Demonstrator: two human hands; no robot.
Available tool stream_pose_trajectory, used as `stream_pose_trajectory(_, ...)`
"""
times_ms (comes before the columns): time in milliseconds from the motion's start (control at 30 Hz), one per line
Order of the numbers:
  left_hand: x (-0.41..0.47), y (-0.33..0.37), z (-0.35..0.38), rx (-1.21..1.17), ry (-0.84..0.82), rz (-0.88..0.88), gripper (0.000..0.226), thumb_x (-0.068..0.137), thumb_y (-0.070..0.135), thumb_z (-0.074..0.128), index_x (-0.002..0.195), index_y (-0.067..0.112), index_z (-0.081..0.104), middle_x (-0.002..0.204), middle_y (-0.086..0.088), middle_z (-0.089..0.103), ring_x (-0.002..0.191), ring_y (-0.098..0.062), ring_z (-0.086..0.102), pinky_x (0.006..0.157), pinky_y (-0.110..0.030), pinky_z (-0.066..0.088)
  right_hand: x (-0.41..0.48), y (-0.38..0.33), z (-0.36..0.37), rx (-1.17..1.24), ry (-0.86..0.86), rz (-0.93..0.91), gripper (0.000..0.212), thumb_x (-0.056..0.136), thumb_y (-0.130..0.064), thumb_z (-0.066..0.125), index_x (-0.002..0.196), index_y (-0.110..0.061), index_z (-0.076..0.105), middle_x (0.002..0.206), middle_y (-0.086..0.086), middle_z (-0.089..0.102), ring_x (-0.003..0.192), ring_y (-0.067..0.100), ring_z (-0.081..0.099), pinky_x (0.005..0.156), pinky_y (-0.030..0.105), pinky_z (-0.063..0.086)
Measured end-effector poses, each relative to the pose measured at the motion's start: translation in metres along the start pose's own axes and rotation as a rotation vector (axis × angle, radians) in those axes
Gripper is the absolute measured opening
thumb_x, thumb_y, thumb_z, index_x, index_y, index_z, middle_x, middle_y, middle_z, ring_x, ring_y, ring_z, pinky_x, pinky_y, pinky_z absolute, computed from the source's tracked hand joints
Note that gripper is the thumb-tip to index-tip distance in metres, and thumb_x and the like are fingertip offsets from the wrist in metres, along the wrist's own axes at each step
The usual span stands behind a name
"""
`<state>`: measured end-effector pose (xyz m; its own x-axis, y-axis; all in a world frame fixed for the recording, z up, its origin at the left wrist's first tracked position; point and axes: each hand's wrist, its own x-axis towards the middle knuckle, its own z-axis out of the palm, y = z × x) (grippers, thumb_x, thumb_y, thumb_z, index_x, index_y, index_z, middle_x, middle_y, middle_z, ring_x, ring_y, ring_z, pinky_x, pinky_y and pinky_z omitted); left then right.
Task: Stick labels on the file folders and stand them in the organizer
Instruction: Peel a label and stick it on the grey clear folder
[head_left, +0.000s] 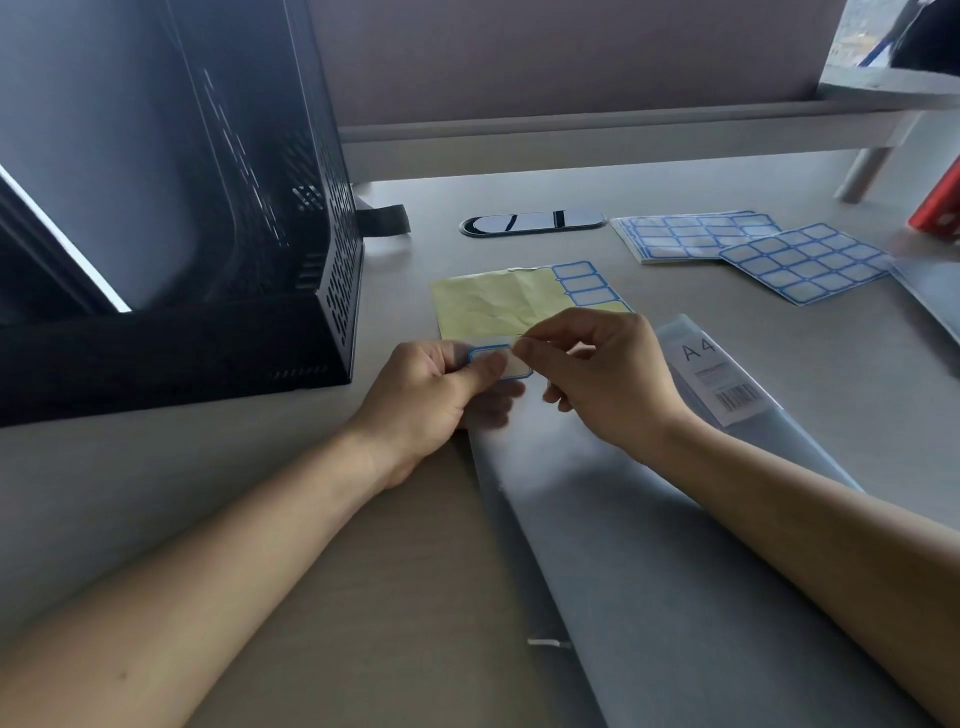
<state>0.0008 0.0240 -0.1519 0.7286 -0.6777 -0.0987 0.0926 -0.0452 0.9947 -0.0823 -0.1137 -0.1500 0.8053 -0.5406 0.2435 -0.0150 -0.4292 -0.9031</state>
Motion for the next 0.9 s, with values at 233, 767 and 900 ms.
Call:
stream_pose_trajectory(233,0.002,0.001,-0.002,0.007,-0.006,-0.016,0.023,0.096,0.019,0.059,0.085,0.01,0.076,0.083,-0.013,0.076,0.069,-0.016,0.07,0.065,-0.026,0.058,0.002,0.003,0.001,0.016,-0.046,0.031,0.014,0.089,-0.017,0.07,0.075,-0.016,0.07,0.049,-0.011,0.062,0.042,0.006,0.056,0.046,0.025,0.048)
stream_pose_trajectory(767,0.006,-0.004,0.009,0.172,0.104,0.099,0.028,0.101,0.017,0.051,0.078,0.01,0.066,0.061,-0.007,0.068,0.053,-0.014,0.066,0.047,-0.024,0.052,0.006,0.011,0.004,0.045,-0.04,0.037,0.007,0.09,-0.016,0.069,0.096,-0.015,0.067,0.056,-0.008,0.066,0.043,0.008,0.057,0.043,0.023,0.047)
stream_pose_trajectory(900,0.006,-0.006,0.008,0.152,0.105,0.101,0.029,0.1,0.022,0.054,0.081,0.006,0.068,0.062,-0.009,0.069,0.055,-0.017,0.066,0.049,-0.026,0.053,0.007,0.013,0.005,0.049,-0.039,0.05,0.005,0.09,-0.016,0.069,0.094,-0.015,0.067,0.056,-0.008,0.066,0.043,0.009,0.058,0.043,0.024,0.047)
